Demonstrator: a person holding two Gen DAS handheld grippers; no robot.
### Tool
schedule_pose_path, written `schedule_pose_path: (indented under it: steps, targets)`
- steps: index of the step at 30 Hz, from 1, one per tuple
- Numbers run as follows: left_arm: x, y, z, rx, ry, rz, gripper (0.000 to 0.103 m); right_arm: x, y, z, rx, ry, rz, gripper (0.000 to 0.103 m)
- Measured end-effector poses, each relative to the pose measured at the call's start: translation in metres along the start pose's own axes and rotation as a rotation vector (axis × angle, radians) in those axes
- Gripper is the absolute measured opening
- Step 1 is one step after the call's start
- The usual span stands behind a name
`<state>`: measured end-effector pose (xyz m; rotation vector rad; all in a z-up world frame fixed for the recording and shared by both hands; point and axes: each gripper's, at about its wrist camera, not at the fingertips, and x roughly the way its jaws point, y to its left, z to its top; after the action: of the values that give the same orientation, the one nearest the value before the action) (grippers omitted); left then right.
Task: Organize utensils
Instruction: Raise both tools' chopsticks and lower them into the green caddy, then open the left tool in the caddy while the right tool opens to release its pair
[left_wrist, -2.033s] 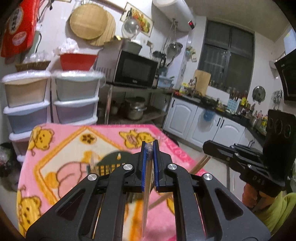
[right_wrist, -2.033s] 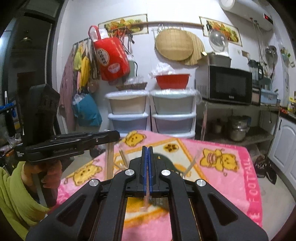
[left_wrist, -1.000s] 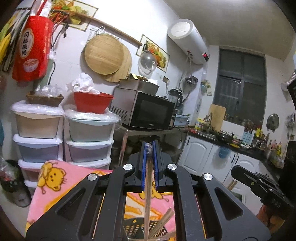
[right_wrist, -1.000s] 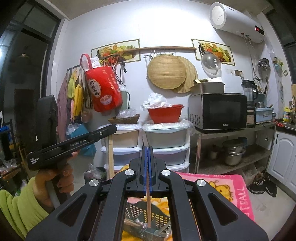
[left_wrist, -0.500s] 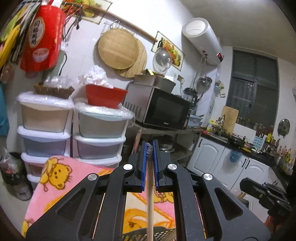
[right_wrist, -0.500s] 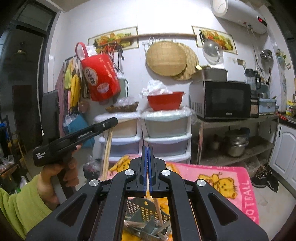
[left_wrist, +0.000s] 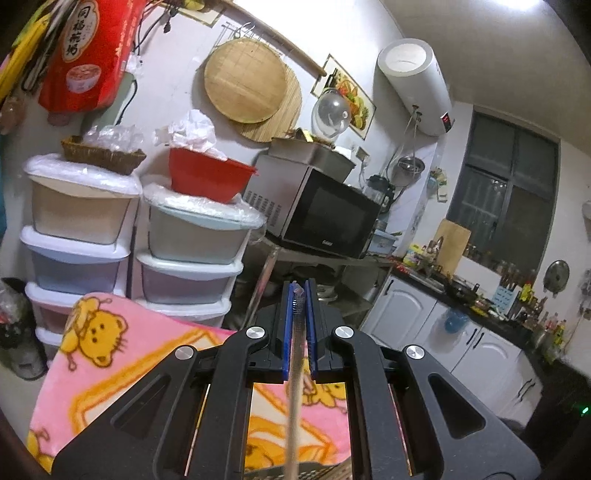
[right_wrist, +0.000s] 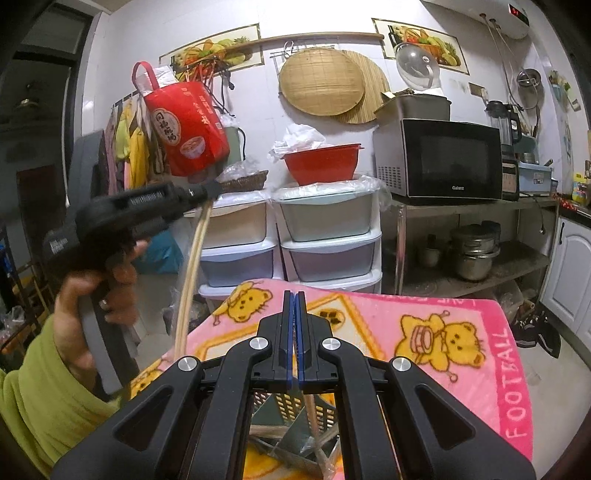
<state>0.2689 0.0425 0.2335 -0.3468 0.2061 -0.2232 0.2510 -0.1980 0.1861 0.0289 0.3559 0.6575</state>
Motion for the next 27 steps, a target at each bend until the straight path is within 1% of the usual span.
schedule_pose_path:
  steps: [3,7,11,16,20,24,27]
  targets:
    - [-0.004,-0.005,0.006,0.01,-0.022,-0.003,0.004,0.003,-0.003,-0.002,0.008,0.005,0.003,0.002]
    - [-0.001,-0.007,0.007,0.017,-0.019,-0.005,0.004,0.009,-0.006,-0.006,0.015,0.021,0.009,0.001]
    - [0.008,-0.004,-0.003,0.022,0.025,0.008,0.004,0.017,-0.007,-0.014,0.026,0.043,0.014,0.001]
    - [0.005,0.009,-0.019,-0.024,0.054,0.008,0.004,0.025,-0.008,-0.024,0.042,0.069,0.016,0.001]
    - [-0.012,0.008,-0.016,-0.027,0.009,0.002,0.002,0.024,-0.008,-0.028,0.051,0.07,0.017,0.001]
    - [-0.029,-0.004,-0.01,0.002,-0.026,-0.027,0.002,0.021,-0.006,-0.026,0.052,0.058,0.021,0.001]
    - [-0.036,-0.012,-0.013,0.02,-0.019,-0.055,0.002,0.02,-0.003,-0.027,0.04,0.058,0.019,0.001]
